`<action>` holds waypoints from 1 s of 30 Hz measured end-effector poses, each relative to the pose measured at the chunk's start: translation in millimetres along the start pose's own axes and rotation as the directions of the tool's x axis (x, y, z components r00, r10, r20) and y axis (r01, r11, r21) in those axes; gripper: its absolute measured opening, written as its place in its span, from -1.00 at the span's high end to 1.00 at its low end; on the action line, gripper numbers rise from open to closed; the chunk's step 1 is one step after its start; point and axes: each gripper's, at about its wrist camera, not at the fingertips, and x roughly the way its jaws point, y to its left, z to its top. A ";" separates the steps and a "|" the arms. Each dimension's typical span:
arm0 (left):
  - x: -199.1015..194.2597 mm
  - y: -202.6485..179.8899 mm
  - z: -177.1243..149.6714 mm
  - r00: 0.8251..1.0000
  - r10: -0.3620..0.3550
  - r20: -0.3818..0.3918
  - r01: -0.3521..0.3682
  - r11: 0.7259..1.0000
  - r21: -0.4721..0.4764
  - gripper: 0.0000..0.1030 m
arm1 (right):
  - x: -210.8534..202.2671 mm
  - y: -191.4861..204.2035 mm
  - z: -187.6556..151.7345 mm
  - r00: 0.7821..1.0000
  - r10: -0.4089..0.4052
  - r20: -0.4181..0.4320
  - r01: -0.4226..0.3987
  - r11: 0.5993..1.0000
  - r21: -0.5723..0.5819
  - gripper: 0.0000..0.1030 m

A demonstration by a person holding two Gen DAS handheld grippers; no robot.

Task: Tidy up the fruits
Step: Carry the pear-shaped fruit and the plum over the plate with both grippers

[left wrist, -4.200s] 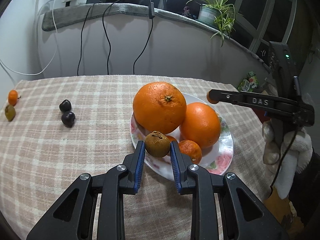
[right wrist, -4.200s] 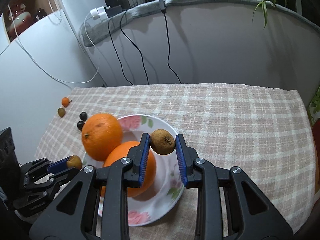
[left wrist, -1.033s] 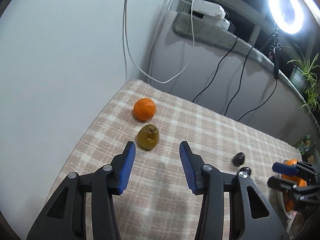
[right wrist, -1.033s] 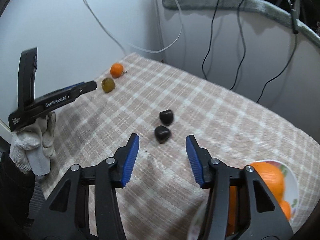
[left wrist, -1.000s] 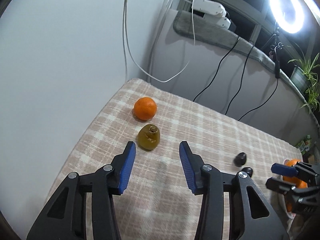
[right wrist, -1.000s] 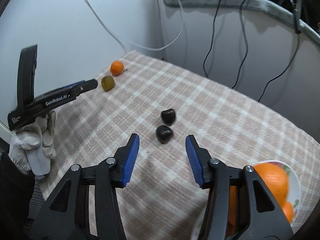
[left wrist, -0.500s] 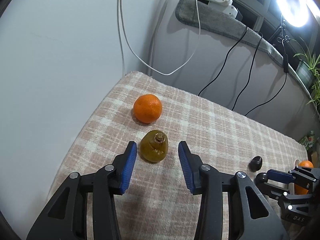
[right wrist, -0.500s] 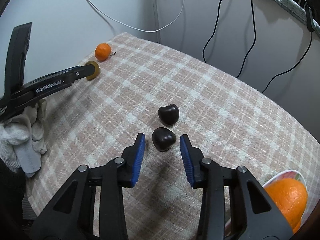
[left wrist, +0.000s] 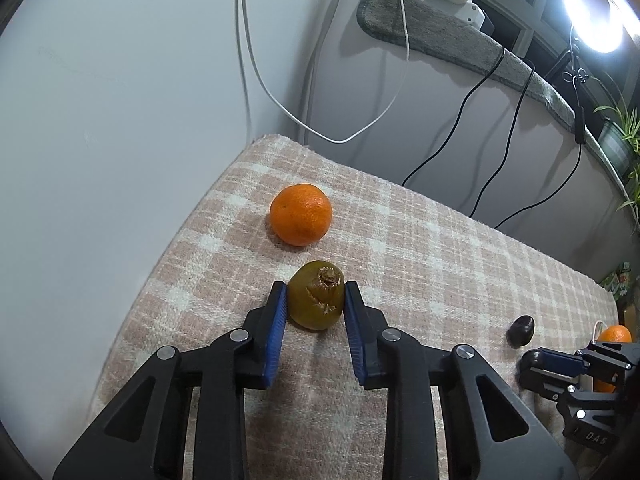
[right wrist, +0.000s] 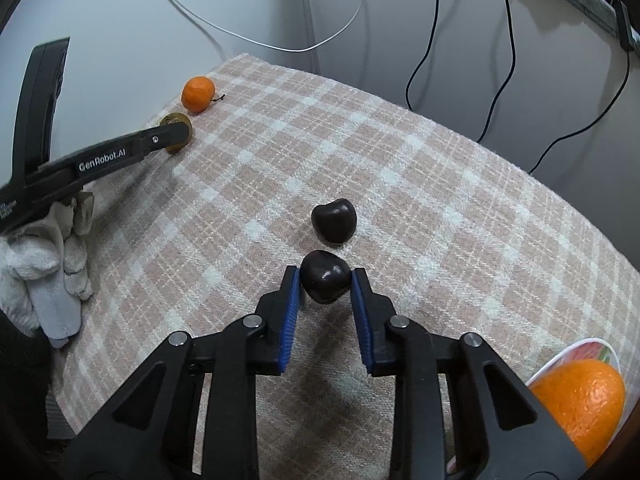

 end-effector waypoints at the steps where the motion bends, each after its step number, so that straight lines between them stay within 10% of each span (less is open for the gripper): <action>1: -0.1 0.1 -0.2 1.000 0.001 0.001 -0.001 1.000 0.001 0.49 | -0.2 0.3 -0.4 1.000 0.000 0.001 0.000 1.000 -0.001 0.49; 30: -79.9 -66.4 -41.7 0.986 -0.147 0.076 0.142 0.987 0.069 0.50 | -121.2 -11.7 -69.3 0.974 0.070 0.216 -0.077 0.997 0.023 0.51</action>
